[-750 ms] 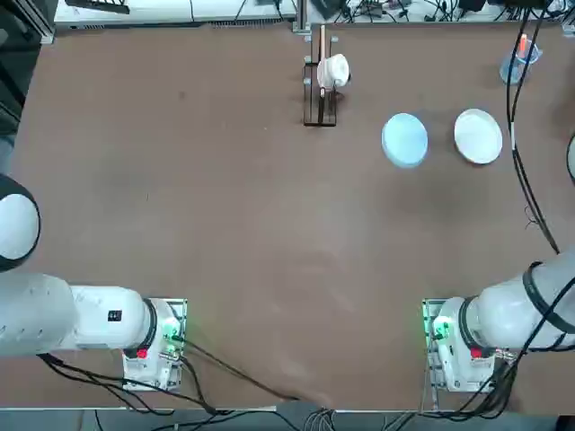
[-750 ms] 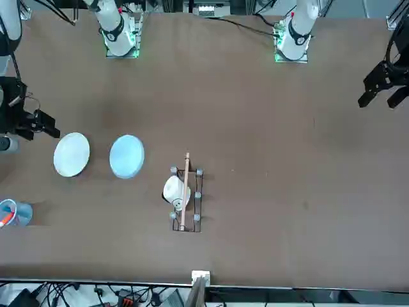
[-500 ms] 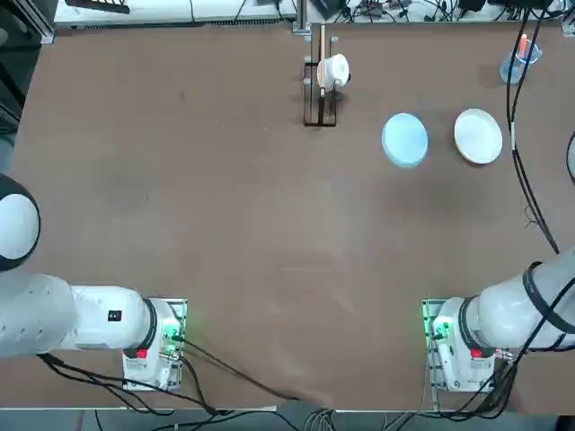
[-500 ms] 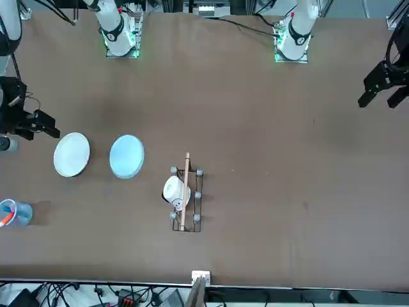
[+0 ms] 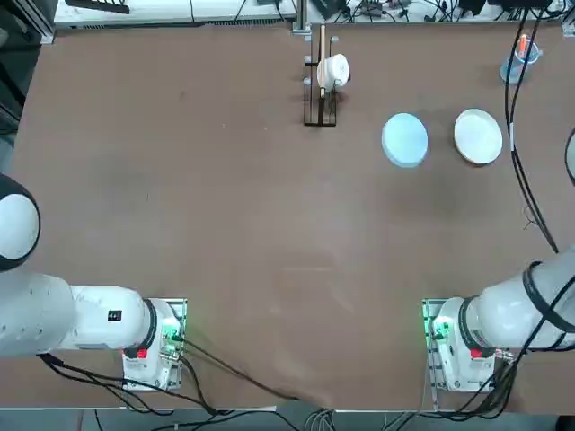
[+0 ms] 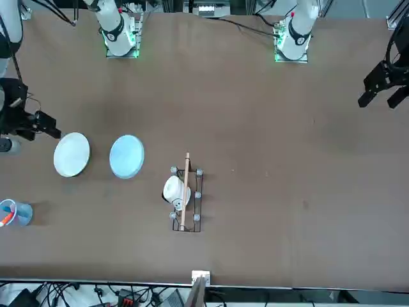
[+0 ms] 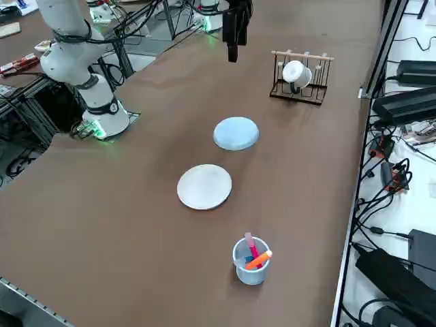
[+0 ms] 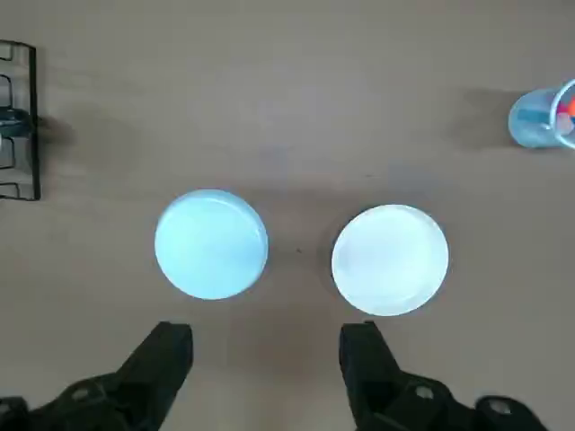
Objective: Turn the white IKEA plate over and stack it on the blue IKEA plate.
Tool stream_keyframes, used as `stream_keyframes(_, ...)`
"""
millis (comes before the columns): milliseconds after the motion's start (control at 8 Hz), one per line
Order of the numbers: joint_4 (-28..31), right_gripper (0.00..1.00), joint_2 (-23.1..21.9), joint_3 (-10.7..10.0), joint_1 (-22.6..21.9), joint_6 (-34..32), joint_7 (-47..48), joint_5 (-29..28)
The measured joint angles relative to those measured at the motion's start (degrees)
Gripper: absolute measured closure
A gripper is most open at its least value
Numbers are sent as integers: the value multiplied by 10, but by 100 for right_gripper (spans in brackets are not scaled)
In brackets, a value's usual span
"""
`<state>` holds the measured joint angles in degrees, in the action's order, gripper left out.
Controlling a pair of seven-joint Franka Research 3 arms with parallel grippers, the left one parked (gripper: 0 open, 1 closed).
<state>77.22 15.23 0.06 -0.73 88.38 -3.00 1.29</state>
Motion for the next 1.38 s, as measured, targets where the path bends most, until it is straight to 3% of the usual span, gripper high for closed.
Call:
stream_keyframes(250, 64, 0, 11, 0, 4, 61, 1, 0)
stream_keyframes(625, 255, 0, 17, -1, 8, 283, 1, 0)
stream_keyframes(875, 361, 0, 20, -2, 17, 392, 1, 2)
stream_keyframes(1125, 421, 0, 35, -5, 40, 455, 0, 36)
stream_keyframes(1375, 429, 0, 57, -7, 65, 478, 0, 74)
